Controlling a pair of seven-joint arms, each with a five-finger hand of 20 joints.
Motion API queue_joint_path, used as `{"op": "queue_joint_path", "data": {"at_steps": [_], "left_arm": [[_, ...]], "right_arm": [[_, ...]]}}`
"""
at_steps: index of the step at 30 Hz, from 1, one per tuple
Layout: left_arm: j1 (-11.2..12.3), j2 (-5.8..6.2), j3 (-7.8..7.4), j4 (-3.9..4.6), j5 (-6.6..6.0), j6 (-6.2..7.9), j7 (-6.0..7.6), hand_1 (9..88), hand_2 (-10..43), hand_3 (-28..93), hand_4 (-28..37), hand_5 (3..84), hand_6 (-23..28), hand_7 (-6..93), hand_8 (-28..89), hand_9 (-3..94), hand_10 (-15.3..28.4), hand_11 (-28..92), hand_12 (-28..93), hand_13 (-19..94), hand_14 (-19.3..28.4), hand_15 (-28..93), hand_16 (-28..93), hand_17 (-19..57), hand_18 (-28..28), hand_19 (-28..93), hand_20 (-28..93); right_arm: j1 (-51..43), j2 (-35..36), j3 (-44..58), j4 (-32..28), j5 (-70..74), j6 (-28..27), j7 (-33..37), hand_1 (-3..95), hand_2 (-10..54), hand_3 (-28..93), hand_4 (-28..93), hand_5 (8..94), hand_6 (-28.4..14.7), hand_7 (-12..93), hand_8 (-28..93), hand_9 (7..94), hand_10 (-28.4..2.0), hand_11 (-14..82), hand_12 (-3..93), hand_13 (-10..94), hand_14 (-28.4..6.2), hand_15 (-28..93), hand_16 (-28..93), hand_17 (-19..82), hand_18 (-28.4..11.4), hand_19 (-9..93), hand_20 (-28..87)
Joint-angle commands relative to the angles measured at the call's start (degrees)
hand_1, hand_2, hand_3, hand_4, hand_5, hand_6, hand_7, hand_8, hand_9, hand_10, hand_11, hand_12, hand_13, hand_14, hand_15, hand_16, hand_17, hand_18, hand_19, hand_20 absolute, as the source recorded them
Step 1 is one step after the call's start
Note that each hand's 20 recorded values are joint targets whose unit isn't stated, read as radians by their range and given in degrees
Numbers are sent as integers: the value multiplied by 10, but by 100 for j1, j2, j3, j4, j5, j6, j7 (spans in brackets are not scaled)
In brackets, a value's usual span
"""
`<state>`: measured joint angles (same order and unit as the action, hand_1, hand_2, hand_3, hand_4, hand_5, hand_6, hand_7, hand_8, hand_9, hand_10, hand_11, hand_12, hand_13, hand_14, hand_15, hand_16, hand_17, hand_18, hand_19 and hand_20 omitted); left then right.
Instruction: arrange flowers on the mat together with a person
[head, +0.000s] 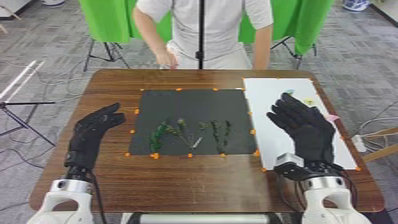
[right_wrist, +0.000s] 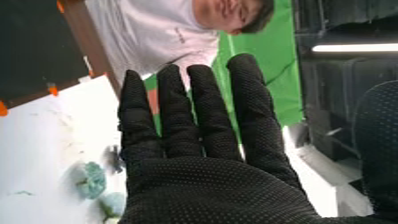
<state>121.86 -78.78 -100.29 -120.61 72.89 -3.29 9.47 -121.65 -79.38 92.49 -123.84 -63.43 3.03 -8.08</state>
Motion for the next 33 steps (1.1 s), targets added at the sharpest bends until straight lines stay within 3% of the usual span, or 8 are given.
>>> {"op": "queue_joint_path", "data": {"at_steps": [1,3,9,13,20,24,29,33], "left_arm": [[152,-75,-121,-69,2,123,-86,286,-20,637,-182,475,56,137,-49,468,140,215,153,358,189,255,33,5,162,159,188],[114,-42,-108,-59,12,100,-101,286,-20,636,-183,476,56,137,-49,468,139,215,153,358,189,255,33,5,162,160,189],[0,5,18,2,11,83,-85,287,-20,636,-183,475,56,137,-49,468,139,215,153,358,189,254,33,5,162,159,188],[-11,64,20,3,11,82,-84,286,-19,636,-182,475,57,136,-49,468,139,215,153,357,190,253,33,6,161,158,188],[-58,171,41,22,-12,113,-58,286,-19,635,-182,476,57,136,-49,467,140,214,153,358,189,254,33,6,161,157,189],[-37,158,20,11,-2,84,-57,287,-18,634,-182,476,57,136,-49,468,139,215,154,358,189,253,33,6,161,158,189],[14,191,14,-10,-30,167,-13,287,-18,634,-181,476,57,136,-49,467,140,214,153,357,189,254,33,5,161,158,189],[43,177,-2,-28,-25,171,-13,287,-20,634,-180,476,57,136,-49,467,140,214,153,357,189,253,33,5,161,159,189]], "right_arm": [[439,524,-533,-66,-874,1132,205,87,45,761,-170,480,-11,101,-66,432,-150,54,152,356,-128,120,168,200,-158,162,337],[679,703,-605,52,-2328,1415,339,108,35,755,-166,469,-15,105,-65,431,-154,57,169,369,-131,126,183,198,-158,218,354],[1545,1126,-812,230,-5529,1676,2006,217,-11,728,-165,465,-18,129,-67,449,-159,123,214,456,-147,182,250,203,-161,393,387],[1852,1401,-769,332,-6903,1201,2418,317,-84,739,-183,522,-6,157,-78,504,-158,202,233,555,-143,399,235,228,-182,581,427],[2266,1789,-910,560,-7993,1,2956,403,-95,709,-209,575,1,146,-74,563,-146,192,234,755,-77,666,256,392,-204,870,562],[2397,1970,-1049,675,-8435,-597,3131,423,-95,710,-227,584,12,140,-75,569,-131,158,232,781,-61,730,252,444,-196,925,570],[2669,2233,-1269,765,-8629,-1619,3433,417,-95,701,-245,578,14,127,-73,568,-137,144,233,787,-56,762,258,473,-197,932,608],[2902,2377,-1461,995,-8728,-1851,3504,403,-95,684,-247,584,13,121,-71,590,-144,151,237,797,-54,770,261,489,-199,932,626]]}}
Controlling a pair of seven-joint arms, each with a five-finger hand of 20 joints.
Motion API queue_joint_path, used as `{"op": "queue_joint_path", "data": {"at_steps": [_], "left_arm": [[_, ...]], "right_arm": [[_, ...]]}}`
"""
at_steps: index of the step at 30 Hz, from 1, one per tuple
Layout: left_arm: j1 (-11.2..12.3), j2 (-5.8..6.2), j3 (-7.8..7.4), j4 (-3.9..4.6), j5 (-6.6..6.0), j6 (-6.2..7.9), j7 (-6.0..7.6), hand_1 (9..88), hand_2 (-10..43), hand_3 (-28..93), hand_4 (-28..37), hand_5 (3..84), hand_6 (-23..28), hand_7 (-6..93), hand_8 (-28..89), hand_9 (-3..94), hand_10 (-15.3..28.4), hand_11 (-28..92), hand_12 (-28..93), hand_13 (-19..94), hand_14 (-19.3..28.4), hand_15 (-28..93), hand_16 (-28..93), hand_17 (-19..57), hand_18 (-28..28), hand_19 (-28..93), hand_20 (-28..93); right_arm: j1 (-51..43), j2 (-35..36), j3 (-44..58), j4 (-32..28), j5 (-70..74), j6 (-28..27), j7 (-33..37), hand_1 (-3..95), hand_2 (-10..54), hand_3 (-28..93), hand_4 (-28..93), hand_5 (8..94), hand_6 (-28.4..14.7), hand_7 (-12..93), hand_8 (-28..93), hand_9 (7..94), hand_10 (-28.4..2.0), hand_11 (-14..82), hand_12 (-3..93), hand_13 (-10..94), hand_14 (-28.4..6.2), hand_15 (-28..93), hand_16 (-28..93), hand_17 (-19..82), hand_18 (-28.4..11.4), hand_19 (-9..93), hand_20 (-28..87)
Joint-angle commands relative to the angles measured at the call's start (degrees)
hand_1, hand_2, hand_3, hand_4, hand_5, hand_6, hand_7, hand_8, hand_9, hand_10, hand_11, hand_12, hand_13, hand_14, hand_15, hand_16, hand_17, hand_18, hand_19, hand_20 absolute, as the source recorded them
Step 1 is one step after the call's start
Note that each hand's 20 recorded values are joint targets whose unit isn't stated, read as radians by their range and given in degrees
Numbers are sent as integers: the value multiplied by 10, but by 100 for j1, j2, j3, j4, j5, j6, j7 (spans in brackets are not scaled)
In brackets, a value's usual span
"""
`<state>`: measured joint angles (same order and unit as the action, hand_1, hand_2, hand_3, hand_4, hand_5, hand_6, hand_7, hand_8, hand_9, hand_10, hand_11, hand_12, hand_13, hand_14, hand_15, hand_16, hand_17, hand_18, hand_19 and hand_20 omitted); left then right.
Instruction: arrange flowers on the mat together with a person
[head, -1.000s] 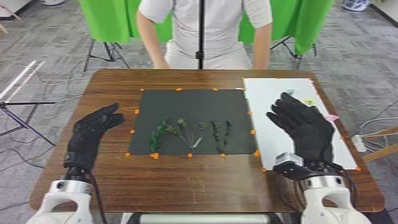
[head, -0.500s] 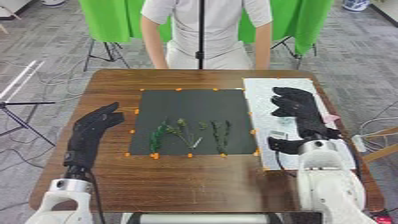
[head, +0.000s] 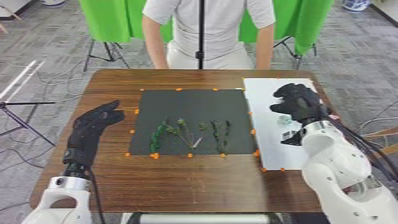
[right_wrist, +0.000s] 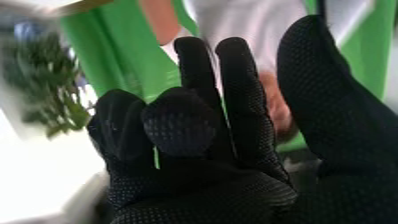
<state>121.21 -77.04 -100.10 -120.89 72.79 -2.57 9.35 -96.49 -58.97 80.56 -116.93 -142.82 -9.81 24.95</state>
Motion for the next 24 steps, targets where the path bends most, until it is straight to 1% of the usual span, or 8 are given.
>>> {"op": "queue_joint_path", "data": {"at_steps": [1,5,7,8,9,13,19,24], "left_arm": [[108,-83,-58,-9,38,38,-24,287,-20,635,-181,476,57,135,-50,467,140,214,153,357,189,254,33,5,162,159,189],[95,-123,-68,-9,59,3,-47,287,-19,635,-182,475,56,136,-49,467,140,214,153,358,188,253,33,5,162,160,189],[99,-131,-69,-13,61,13,-35,287,-19,635,-181,475,56,136,-49,468,139,214,153,357,188,253,33,5,162,160,189],[68,-128,-66,5,62,-11,-49,287,-19,635,-181,475,57,136,-49,468,139,214,153,357,189,252,33,5,162,160,189],[85,-133,-69,-6,62,11,-45,287,-19,634,-181,475,57,136,-49,468,140,214,153,357,189,253,33,5,162,160,189],[79,-117,-65,-7,57,-1,-66,287,-19,634,-181,475,56,135,-49,467,139,214,153,357,190,253,33,5,162,160,189],[92,-140,-71,-12,64,-7,-64,288,-19,634,-181,475,56,135,-49,466,139,213,153,356,190,253,33,5,162,160,189],[92,-148,-71,-9,59,-2,-68,287,-19,635,-180,475,57,135,-49,466,139,214,153,356,190,253,34,5,162,160,188]], "right_arm": [[446,345,-311,377,-798,-552,201,400,-95,682,-247,589,13,120,-71,599,-144,154,237,801,-54,770,261,494,-200,932,630],[647,317,-386,556,-775,-898,288,395,-95,677,-245,594,14,119,-70,620,-145,164,239,807,-53,770,264,502,-199,932,638],[711,285,-393,655,-695,-967,303,393,-95,674,-244,595,14,118,-70,629,-147,168,240,808,-53,769,267,503,-199,932,639],[715,267,-385,681,-683,-1051,348,391,-95,671,-243,595,15,117,-71,634,-145,170,241,810,-52,770,268,505,-200,932,640],[774,246,-424,753,-712,-1111,349,388,-95,668,-243,595,15,117,-71,641,-144,173,241,813,-53,771,269,508,-201,932,641],[819,221,-453,862,-671,-1436,442,379,-95,656,-241,596,15,115,-71,667,-143,188,242,821,-51,772,274,518,-200,932,649],[808,176,-443,1019,-622,-1621,520,367,-95,635,-229,600,13,109,-71,700,-144,203,248,827,-49,771,283,527,-200,932,654],[763,112,-438,1117,-507,-1598,537,362,-95,626,-222,604,13,106,-70,723,-146,213,250,838,-43,772,288,541,-198,932,660]]}}
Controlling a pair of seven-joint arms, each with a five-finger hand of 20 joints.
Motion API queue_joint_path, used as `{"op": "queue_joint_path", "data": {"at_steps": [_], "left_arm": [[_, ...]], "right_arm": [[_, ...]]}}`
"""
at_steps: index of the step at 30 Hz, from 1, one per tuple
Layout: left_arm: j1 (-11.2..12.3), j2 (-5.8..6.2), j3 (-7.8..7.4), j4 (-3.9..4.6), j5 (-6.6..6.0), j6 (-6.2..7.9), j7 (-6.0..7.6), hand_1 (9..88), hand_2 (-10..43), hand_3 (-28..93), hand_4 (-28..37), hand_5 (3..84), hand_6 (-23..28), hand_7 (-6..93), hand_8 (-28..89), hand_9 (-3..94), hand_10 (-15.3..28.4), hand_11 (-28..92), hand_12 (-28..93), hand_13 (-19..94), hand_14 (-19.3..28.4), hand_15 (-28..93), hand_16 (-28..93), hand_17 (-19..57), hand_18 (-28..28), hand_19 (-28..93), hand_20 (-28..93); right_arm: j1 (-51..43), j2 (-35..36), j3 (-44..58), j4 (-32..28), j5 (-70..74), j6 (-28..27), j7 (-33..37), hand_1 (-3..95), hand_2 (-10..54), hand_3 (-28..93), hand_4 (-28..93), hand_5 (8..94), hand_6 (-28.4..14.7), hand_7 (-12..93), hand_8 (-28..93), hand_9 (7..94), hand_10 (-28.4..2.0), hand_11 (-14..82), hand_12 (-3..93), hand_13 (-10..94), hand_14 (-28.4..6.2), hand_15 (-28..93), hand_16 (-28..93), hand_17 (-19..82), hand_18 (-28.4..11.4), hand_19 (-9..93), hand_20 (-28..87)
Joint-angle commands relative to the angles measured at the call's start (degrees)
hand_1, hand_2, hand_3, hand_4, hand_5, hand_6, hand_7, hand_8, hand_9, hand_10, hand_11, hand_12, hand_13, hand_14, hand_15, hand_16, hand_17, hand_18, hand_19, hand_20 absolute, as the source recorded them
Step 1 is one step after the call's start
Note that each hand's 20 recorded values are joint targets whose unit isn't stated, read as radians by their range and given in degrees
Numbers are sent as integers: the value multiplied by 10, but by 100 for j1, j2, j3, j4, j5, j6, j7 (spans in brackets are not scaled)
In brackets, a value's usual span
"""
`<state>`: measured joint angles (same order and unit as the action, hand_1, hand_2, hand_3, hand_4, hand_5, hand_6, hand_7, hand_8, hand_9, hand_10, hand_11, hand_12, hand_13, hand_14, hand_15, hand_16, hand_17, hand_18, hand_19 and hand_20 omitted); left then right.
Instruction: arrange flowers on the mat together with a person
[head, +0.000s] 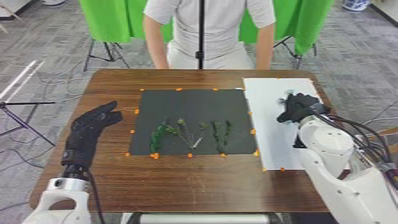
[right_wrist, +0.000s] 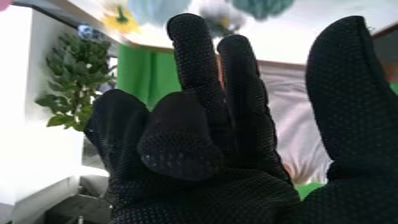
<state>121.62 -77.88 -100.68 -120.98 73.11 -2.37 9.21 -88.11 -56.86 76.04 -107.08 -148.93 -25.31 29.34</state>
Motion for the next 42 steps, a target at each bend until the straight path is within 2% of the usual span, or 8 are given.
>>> {"op": "queue_joint_path", "data": {"at_steps": [1,11,13,16,23,28,33,42], "left_arm": [[51,-65,-11,2,24,-27,-57,288,-19,634,-181,475,57,135,-48,467,139,214,153,356,190,252,33,5,162,160,188],[24,-48,-17,21,9,-23,-68,286,-20,636,-182,474,56,136,-48,468,139,214,153,356,190,253,33,5,162,160,188],[13,-81,-28,28,21,-44,-75,287,-19,635,-183,474,57,135,-49,467,138,214,153,356,190,253,34,5,161,160,188],[16,-100,-33,29,27,-48,-78,287,-19,635,-182,474,56,135,-48,468,139,216,154,357,190,254,34,5,161,160,188],[59,-107,-64,37,-7,12,-71,287,-18,634,-182,474,57,136,-48,467,139,215,153,356,189,254,33,5,161,160,188],[133,-99,-157,61,-135,173,-33,288,-18,633,-181,474,56,136,-49,467,139,214,153,357,190,254,33,5,162,160,188],[228,-90,-278,96,-472,430,46,279,-13,635,-190,474,57,136,-49,467,143,214,153,358,191,251,31,6,162,161,188],[206,-69,-293,250,-701,809,192,206,209,641,-282,480,54,136,-53,476,146,215,148,364,193,254,26,11,161,168,189]], "right_arm": [[-96,-126,15,153,149,-64,109,362,-95,625,-222,604,12,106,-69,730,-146,215,250,841,-41,772,289,544,-198,932,662],[-420,-235,-214,373,-162,653,-96,429,-95,664,-235,648,25,126,-75,799,-124,228,248,878,-19,769,295,584,-182,932,675],[-501,-240,-233,428,-201,901,-183,471,-95,657,-250,676,33,141,-81,829,-113,199,310,894,-9,767,296,600,-174,932,676],[-559,-247,-256,518,-194,1278,-310,609,-95,526,-215,755,32,150,64,902,-80,105,444,915,2,768,304,626,-166,932,682],[-362,-150,-131,253,13,1609,-303,642,-95,578,-239,852,19,159,136,937,-66,121,470,936,2,767,297,644,-169,932,686],[275,-48,-251,-324,315,1925,-377,643,-95,586,-235,861,17,158,137,937,-71,126,470,937,2,767,297,645,-169,932,686],[1262,-275,-983,-514,717,2009,-781,643,-95,588,-238,862,17,157,138,937,-71,126,469,937,2,767,297,646,-168,932,690],[2756,-1495,-2861,447,1277,1478,-1671,641,-95,590,-241,862,18,158,139,937,-71,125,469,937,4,767,298,646,-166,932,695]]}}
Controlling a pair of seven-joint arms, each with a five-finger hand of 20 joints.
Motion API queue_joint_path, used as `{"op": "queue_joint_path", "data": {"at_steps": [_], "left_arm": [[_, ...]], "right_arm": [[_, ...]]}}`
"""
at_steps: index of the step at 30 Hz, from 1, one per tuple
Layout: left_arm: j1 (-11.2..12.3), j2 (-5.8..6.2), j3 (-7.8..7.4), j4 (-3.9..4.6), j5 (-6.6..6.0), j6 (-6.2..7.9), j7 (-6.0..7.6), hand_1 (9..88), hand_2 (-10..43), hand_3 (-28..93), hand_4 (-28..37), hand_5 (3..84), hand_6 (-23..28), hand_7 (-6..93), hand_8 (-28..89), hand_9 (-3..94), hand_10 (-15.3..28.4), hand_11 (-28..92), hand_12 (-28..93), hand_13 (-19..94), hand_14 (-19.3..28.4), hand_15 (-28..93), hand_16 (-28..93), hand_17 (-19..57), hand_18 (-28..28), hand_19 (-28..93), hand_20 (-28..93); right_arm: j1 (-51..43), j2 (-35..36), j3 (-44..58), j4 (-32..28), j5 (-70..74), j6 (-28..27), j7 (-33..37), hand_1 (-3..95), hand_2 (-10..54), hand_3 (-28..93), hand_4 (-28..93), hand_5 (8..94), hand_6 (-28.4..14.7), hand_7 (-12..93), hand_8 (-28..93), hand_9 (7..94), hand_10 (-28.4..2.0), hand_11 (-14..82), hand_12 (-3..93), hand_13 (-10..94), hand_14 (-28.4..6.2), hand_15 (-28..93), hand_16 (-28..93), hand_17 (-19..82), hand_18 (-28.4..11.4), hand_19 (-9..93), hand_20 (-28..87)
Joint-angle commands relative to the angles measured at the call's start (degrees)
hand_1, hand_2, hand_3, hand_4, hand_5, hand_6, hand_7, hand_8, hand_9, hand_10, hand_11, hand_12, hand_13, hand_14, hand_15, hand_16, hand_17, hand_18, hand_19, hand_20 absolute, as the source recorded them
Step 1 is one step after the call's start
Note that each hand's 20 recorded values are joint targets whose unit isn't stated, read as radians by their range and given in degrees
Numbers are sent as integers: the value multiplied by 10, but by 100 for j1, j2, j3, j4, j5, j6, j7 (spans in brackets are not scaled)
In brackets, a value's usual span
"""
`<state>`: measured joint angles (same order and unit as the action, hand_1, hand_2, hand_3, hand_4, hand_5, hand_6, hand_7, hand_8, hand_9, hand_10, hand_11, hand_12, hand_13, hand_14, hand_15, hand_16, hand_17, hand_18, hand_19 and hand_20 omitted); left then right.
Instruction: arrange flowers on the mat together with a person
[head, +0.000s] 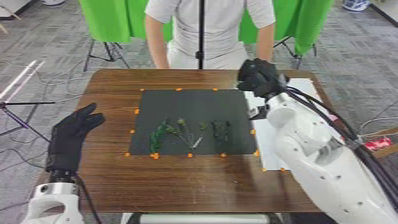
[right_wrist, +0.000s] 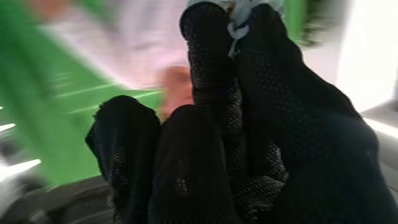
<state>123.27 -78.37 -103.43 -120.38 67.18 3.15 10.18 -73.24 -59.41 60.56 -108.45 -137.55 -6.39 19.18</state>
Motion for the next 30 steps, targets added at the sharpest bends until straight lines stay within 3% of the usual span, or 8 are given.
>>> {"op": "queue_joint_path", "data": {"at_steps": [1,3,5,8,10,20,30], "left_arm": [[21,-20,4,219,-125,296,133,206,227,631,-282,479,54,137,-53,476,146,215,148,364,193,255,25,12,161,169,189],[-32,-21,29,271,-169,366,161,204,250,620,-283,479,52,138,-53,476,146,215,148,365,194,255,25,13,160,170,189],[-72,3,56,309,-197,451,201,205,270,616,-283,475,51,136,-54,475,145,214,147,365,194,255,25,14,160,172,189],[-84,19,77,341,-272,528,283,205,281,613,-283,471,51,137,-55,474,145,213,147,365,193,255,24,14,160,174,189],[-81,45,90,320,-285,581,294,205,283,612,-283,471,51,137,-55,474,145,213,147,366,193,254,24,14,160,175,189],[-166,62,212,373,-292,508,294,199,284,619,-283,470,50,140,-54,476,146,217,149,366,191,260,24,14,160,177,188],[-250,118,312,415,-285,418,266,215,290,614,-283,471,49,144,-55,480,145,221,148,369,190,263,23,14,160,178,188]], "right_arm": [[1353,-1349,-1490,695,149,-467,-717,640,-95,591,-241,862,18,158,139,937,-70,125,469,937,3,767,298,646,-165,932,696],[1823,-1299,-2196,936,505,-316,-557,639,-95,592,-241,861,19,159,139,937,-70,124,470,937,4,767,299,645,-166,932,697],[1796,-1613,-2269,1192,259,-457,-779,639,-95,592,-242,861,20,159,139,937,-69,123,471,937,4,767,299,646,-165,932,698],[1737,-2003,-2367,1536,-70,-581,-1006,639,-95,593,-245,861,21,161,138,937,-68,121,472,937,4,768,300,645,-165,932,699],[1733,-2174,-2453,1727,-221,-661,-1108,637,-95,596,-244,860,21,163,137,937,-68,120,473,937,4,768,301,645,-164,932,700],[1453,-2472,-2595,2342,-833,-686,-1367,632,-95,603,-252,856,23,169,133,937,-69,117,470,934,2,771,304,643,-164,932,702],[1378,-2450,-2665,2464,-1100,-539,-1216,601,-95,618,-244,825,33,166,101,926,-73,74,417,929,-1,773,309,636,-169,932,702]]}}
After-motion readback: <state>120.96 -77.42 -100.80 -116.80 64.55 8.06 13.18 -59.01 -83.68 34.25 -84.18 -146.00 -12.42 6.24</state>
